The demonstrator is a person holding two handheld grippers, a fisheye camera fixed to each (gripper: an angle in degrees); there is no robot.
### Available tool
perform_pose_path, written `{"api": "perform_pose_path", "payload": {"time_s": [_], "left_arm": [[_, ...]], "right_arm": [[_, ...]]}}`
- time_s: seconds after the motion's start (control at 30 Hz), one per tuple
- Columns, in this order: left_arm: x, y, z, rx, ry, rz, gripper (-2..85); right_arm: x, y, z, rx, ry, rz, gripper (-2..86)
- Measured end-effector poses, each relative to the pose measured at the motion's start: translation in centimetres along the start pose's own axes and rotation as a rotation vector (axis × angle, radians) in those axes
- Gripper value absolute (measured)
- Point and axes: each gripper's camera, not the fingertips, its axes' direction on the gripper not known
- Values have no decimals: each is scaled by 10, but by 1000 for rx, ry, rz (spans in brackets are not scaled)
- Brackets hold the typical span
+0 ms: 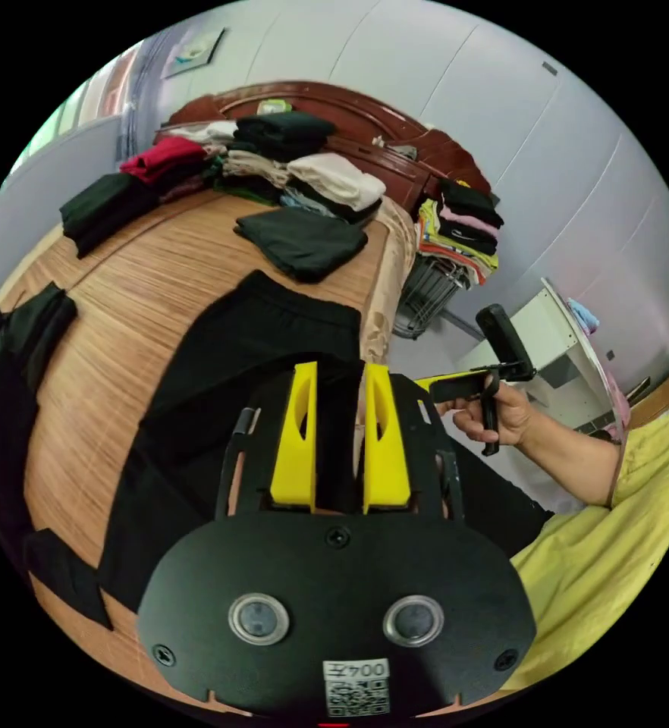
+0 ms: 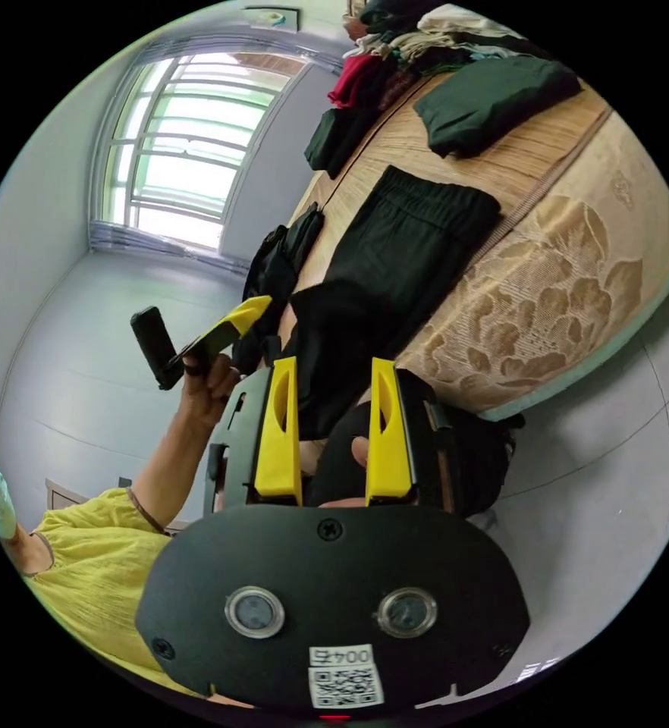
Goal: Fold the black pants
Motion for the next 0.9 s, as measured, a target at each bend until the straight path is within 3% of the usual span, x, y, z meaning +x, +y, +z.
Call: {"api": "perform_pose_path", "payload": {"time_s": [0.07,0.2,0.3,0.43,0.6,0.9], "left_arm": [[11,-6,30,-10,53,-10,104],[17,7,7,80,43,11,98],[-11,51,-18,86,-84,-70,90],[-62,148,-23,-41,-254,-236,88],[-85,234,-9,-113,-310,-373,78],[-107,289,-7,73,-283,-530,32]], "right_arm": [[-2,5,5,18,37,4,137],[-24,3,29,23,155,-67,126],[-57,-5,66,3,309,-200,116],[-102,-16,132,-20,522,-392,105],[-128,-32,200,-101,539,-480,102],[-185,34,366,-591,569,-899,161]]}}
